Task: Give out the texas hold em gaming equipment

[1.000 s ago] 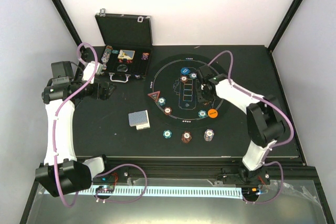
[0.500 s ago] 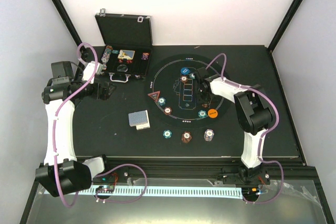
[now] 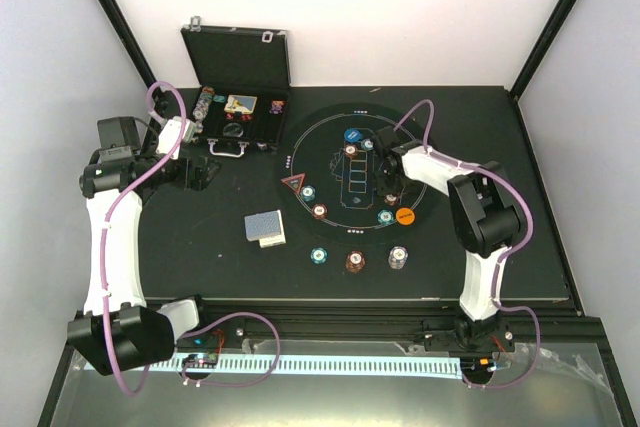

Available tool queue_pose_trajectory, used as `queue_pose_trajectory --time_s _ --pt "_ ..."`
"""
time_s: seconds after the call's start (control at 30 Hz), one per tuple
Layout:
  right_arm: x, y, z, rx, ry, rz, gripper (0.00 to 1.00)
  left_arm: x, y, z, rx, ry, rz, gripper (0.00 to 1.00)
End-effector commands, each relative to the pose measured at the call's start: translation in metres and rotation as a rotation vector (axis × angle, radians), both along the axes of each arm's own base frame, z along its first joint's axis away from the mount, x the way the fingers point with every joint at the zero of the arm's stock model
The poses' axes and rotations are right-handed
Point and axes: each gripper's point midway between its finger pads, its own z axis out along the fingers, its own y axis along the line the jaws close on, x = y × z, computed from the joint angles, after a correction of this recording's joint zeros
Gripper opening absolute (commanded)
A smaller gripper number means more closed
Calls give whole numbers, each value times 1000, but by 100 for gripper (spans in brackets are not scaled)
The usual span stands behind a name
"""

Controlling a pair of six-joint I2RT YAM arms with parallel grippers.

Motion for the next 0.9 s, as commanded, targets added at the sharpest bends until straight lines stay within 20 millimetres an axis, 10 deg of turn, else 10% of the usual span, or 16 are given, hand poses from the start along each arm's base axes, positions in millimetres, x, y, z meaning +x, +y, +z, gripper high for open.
queue_pose_trajectory --time_s 0.0,0.2,0.5,0.87 --pt "9 -4 40 9 -94 -31 74 1 2 13 14 -25 1 99" --pt "-34 6 68 8 -137 10 84 1 2 14 14 -29 1 99" --pt "-127 5 54 55 -68 26 89 1 -1 11 -11 -29 -6 99" --pt "-162 3 36 88 -4 43 86 2 -3 13 -21 -37 -12 99"
